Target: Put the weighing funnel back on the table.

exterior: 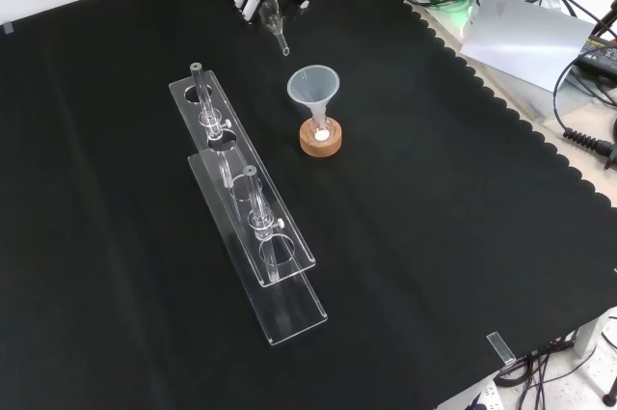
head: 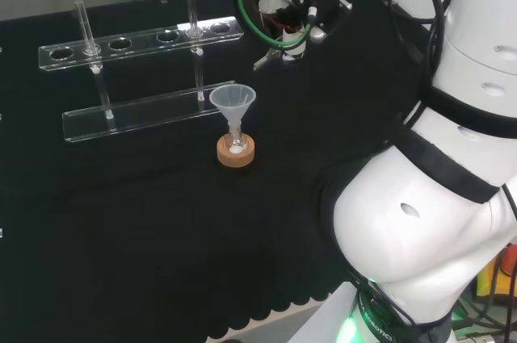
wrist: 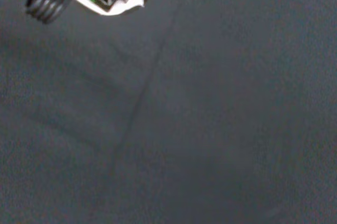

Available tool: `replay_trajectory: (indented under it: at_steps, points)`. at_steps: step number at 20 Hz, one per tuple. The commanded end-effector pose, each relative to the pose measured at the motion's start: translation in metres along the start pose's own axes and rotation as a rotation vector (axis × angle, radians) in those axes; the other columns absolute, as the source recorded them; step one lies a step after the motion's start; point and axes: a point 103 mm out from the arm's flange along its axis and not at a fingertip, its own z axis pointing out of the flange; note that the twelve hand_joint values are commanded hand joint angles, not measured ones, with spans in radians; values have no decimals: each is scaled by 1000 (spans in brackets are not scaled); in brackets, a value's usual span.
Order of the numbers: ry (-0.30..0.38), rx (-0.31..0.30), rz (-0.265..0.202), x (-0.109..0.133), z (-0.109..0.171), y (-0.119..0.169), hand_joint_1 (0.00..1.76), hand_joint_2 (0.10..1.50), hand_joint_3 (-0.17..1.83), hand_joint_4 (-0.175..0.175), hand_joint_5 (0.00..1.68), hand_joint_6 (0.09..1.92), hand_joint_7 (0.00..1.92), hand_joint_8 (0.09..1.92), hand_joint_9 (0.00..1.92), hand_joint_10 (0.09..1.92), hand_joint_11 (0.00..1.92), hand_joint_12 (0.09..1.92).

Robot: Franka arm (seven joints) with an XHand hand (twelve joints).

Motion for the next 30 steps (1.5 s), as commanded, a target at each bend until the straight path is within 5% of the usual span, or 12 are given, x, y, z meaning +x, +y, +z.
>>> replay_trajectory:
  at_steps: [1, 7, 30]
  points:
    - [125, -25, 5, -4, 20, 8, 1109, 643, 839, 91, 1119, 1026, 851, 669, 1044, 468, 701, 1161]
    - [196, -20, 16, -10, 37, 20, 1110, 644, 836, 89, 1118, 1026, 841, 670, 1044, 466, 703, 1158]
    - [286, 3, 51, -17, 75, 39, 1110, 650, 828, 80, 1115, 1026, 820, 678, 1042, 463, 703, 1153]
